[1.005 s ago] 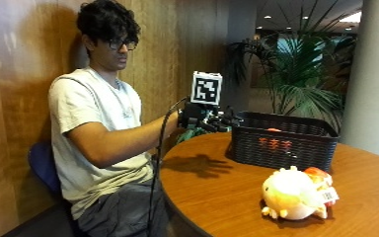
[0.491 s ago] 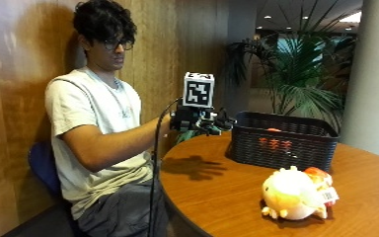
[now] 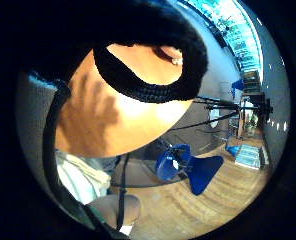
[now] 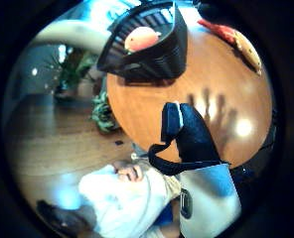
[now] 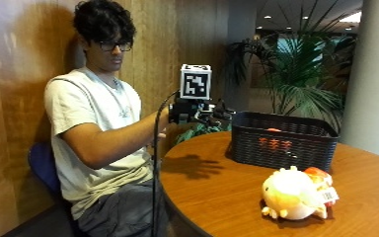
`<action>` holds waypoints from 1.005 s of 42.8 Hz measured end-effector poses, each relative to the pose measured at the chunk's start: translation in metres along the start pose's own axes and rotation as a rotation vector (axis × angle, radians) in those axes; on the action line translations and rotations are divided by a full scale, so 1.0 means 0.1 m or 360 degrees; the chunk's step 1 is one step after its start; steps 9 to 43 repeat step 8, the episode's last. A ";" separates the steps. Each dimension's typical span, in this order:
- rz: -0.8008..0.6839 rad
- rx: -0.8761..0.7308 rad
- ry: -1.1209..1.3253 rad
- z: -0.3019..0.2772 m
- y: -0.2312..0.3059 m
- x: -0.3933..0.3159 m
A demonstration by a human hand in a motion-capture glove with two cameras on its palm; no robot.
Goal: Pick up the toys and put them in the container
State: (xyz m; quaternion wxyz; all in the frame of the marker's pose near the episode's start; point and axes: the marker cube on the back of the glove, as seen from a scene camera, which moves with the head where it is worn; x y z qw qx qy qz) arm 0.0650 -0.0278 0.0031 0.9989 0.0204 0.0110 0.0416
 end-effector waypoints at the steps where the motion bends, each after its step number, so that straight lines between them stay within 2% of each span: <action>1: -0.0001 0.0000 0.0010 0.00 0.00 0.00; 8: -0.0049 -0.0001 0.0111 0.03 0.00 -0.01; 43: -0.0049 -0.0001 0.0111 0.03 0.00 -0.01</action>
